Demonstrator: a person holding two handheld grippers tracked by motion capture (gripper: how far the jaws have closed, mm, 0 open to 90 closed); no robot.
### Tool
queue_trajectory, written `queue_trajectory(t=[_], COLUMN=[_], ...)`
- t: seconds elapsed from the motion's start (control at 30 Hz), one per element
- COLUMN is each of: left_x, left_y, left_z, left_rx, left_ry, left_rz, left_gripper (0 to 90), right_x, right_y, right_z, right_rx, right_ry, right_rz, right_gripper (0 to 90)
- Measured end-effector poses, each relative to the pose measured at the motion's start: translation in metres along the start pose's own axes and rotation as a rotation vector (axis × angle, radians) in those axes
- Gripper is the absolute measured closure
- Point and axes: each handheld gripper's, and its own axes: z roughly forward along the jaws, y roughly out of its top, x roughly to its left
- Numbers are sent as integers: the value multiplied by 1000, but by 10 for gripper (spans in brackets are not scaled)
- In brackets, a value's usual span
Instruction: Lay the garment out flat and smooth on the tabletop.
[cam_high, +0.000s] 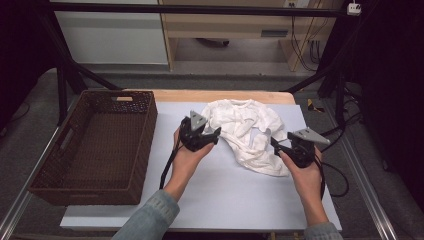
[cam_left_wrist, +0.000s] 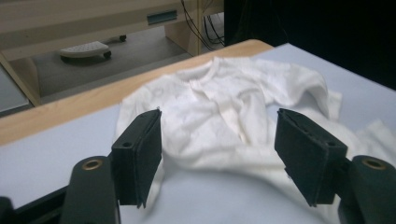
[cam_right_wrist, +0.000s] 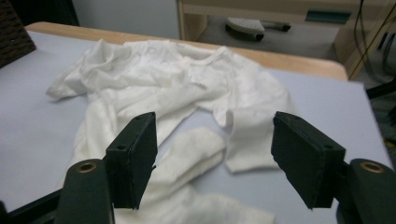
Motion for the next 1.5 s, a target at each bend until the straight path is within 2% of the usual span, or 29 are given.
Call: queue_trajectory(t=[0.07, 0.17, 0.33, 0.4, 0.53, 0.6, 0.67, 0.77, 0.9, 0.97, 1.07, 1.13, 1.23, 1.3, 1.43, 1.5], left_x=[0, 1, 3, 5, 10, 11, 12, 10, 5, 3, 2, 3, 3, 3, 6, 8], left_y=[-18, -41, -64, -65, -66, -69, -71, -73, -78, -79, -79, -78, -78, -78, -76, -75], left_z=[-12, -30, -50, -53, -63, -67, -71, -79, -87, -88, -87, -87, -89, -89, -91, -93], left_rx=[-3, 6, 34, 44, 24, 28, 32, 31, 32, 33, 36, 31, 25, 24, 12, 5], left_ry=[-5, -5, 3, 8, 23, 21, 23, 19, 8, 7, 4, 7, 15, 18, 36, 42], left_rz=[-14, -26, 26, 45, 28, 19, 8, 4, 5, 13, 22, 21, 22, 23, 13, 10], left_gripper=[307, 307, 305, 303, 296, 295, 293, 292, 287, 287, 287, 287, 288, 289, 288, 288], right_x=[1, 2, 7, 11, 20, 23, 25, 28, 33, 36, 40, 42, 52, 63, 94, 113], right_y=[-10, -16, -25, -27, -26, -25, -24, -22, -24, -25, -25, -22, -17, -11, -3, -4], right_z=[-4, -12, -8, -3, 7, 16, 25, 39, 50, 52, 50, 48, 42, 34, 18, 16], right_rx=[16, 42, 56, 68, 66, 73, 85, 97, 134, 156, 159, 154, 151, 131, 110, 126], right_ry=[13, 27, 39, 50, 61, 72, 87, 118, 194, 205, 212, 223, 227, 235, 268, 295], right_rz=[-7, -21, -21, -41, -80, -115, -122, -142, -159, -180, -205, -199, -209, -226, -230, -246], right_gripper=[352, 429, 535, 578, 617, 613, 599, 589, 584, 649, 865, 892, 897, 897, 897, 897])
